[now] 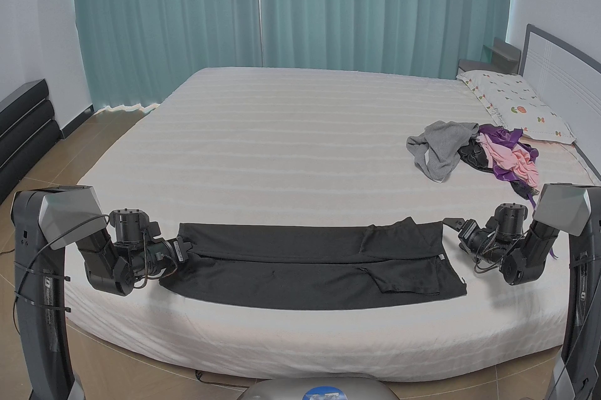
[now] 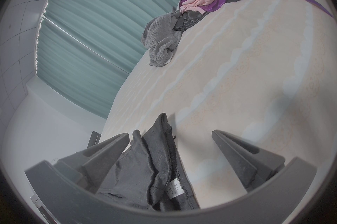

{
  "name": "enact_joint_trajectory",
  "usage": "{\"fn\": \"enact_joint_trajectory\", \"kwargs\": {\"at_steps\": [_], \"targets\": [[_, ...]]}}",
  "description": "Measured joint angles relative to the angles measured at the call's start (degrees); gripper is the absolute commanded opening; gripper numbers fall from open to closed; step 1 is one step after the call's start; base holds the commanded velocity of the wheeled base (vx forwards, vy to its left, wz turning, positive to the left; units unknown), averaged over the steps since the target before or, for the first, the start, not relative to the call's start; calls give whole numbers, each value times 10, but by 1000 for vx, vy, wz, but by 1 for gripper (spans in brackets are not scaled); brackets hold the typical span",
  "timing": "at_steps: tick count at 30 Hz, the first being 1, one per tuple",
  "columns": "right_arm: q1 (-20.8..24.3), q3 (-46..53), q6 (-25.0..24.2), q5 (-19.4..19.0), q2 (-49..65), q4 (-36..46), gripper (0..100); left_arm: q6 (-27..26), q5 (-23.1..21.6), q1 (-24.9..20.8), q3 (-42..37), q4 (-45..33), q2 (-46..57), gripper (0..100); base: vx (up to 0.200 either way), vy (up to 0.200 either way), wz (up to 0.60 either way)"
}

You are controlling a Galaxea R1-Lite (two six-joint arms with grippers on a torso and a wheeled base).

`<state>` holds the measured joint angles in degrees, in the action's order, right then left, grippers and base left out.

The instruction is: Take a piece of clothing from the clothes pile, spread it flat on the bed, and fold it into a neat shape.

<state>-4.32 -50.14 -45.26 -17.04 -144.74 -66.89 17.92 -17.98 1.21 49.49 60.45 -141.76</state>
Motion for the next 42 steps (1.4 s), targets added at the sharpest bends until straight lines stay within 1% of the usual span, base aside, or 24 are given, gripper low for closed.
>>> {"fn": "enact_joint_trajectory", "kwargs": {"at_steps": [4,8,16,25,34,39,42], "targets": [[-1,-1,0,0,1,0,100,2,0,-2,0,0,0,0,-200,0,0],[-1,-1,0,0,1,0,100,11,0,-4,5,1,-1,0,0,0,0],[0,-2,-1,1,1,-1,100,95,1,-10,31,4,0,0,0,0,0],[2,-1,0,3,0,-3,100,101,14,-26,38,6,2,0,0,-200,0],[2,0,0,3,0,-3,100,104,47,-39,25,13,19,0,0,-200,0],[3,0,0,4,0,-4,100,131,55,-52,15,13,39,0,0,-200,0],[3,0,0,4,0,-4,100,136,58,-63,17,10,51,0,0,-200,0]]}}
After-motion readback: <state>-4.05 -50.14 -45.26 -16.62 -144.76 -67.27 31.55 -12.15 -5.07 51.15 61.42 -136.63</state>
